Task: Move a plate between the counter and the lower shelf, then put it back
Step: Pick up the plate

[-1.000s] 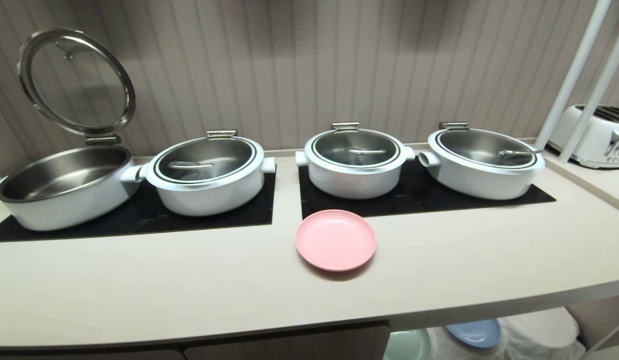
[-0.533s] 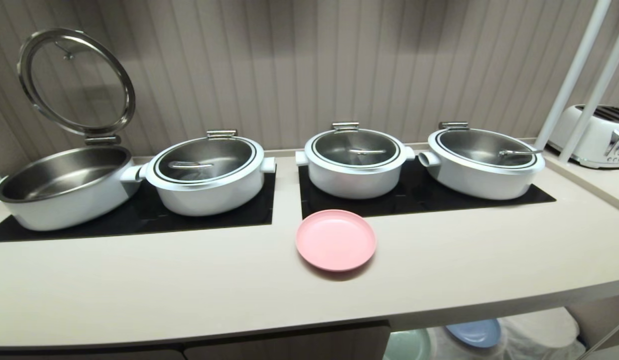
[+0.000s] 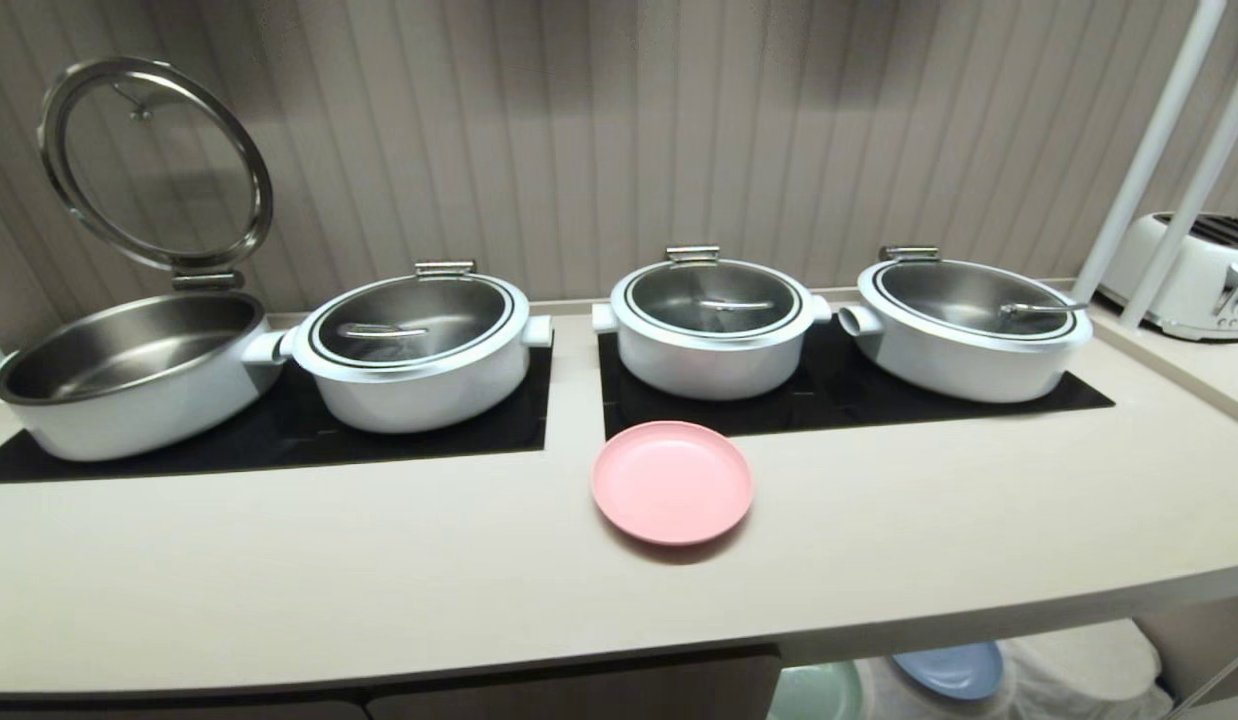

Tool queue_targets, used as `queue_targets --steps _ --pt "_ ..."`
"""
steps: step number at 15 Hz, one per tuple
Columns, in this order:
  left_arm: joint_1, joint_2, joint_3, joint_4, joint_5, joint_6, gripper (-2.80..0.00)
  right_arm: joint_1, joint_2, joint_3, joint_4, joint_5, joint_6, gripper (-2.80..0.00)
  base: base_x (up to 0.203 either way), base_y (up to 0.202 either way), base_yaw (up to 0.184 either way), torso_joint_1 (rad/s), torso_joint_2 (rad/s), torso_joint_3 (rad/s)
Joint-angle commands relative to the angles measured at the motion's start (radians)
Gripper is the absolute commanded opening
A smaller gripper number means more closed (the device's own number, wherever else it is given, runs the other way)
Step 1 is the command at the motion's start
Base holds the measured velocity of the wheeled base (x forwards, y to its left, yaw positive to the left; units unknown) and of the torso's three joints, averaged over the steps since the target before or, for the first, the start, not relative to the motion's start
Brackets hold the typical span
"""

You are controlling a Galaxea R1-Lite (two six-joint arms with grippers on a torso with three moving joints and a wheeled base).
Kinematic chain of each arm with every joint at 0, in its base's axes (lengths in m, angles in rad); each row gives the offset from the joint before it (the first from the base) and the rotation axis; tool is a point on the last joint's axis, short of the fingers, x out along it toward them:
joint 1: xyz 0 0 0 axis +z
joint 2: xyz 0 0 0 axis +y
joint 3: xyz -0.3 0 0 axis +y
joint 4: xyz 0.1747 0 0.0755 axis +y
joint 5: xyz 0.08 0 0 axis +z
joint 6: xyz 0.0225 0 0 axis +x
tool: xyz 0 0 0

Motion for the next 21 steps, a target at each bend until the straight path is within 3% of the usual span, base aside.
queue_targets --steps 1,21 --pt "0.001 0.0 0.001 -0.001 0.001 0.0 -2.8 0.001 0.0 0.0 0.0 0.0 0.0 -2.8 0.0 0.0 0.0 0.0 0.0 0.0" --pt "0.001 0.0 0.002 -0.002 0.0 0.0 -2.8 0.001 0.0 0.0 0.0 0.0 0.0 -2.8 0.001 -0.176 0.001 0.002 0.0 0.003"
